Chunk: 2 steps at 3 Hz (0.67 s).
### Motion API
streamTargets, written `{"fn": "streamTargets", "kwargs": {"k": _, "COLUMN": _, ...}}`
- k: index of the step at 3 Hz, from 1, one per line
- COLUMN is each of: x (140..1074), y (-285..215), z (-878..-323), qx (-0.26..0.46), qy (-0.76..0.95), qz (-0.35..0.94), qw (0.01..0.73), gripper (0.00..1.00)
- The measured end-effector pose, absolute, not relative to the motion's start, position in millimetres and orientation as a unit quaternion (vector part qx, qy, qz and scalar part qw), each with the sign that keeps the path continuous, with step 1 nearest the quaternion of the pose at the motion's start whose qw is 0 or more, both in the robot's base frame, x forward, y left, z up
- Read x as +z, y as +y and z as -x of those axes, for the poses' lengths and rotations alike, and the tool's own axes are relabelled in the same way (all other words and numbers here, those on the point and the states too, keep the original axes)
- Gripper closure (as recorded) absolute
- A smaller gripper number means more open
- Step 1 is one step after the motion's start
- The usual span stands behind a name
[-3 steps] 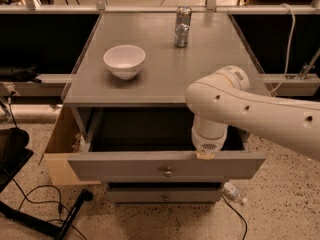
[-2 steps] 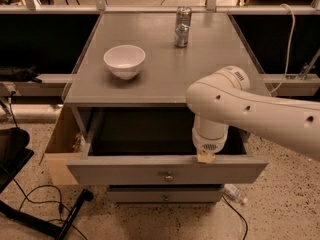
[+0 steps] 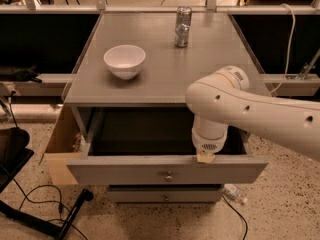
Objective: Open top drawer
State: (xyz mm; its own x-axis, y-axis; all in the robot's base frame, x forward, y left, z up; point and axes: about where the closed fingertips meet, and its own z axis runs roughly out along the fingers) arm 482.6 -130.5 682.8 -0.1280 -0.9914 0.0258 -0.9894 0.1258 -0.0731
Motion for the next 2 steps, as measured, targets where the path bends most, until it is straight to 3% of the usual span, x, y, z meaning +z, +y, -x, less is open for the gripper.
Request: {"fn": "streamTargets", "kwargs": {"k": 2, "x": 682.8, "y": -130.5, "z": -482.6, "qx": -0.036, "qy": 0.750, "qz": 0.660, "qw": 0.014, "gripper": 0.04}}
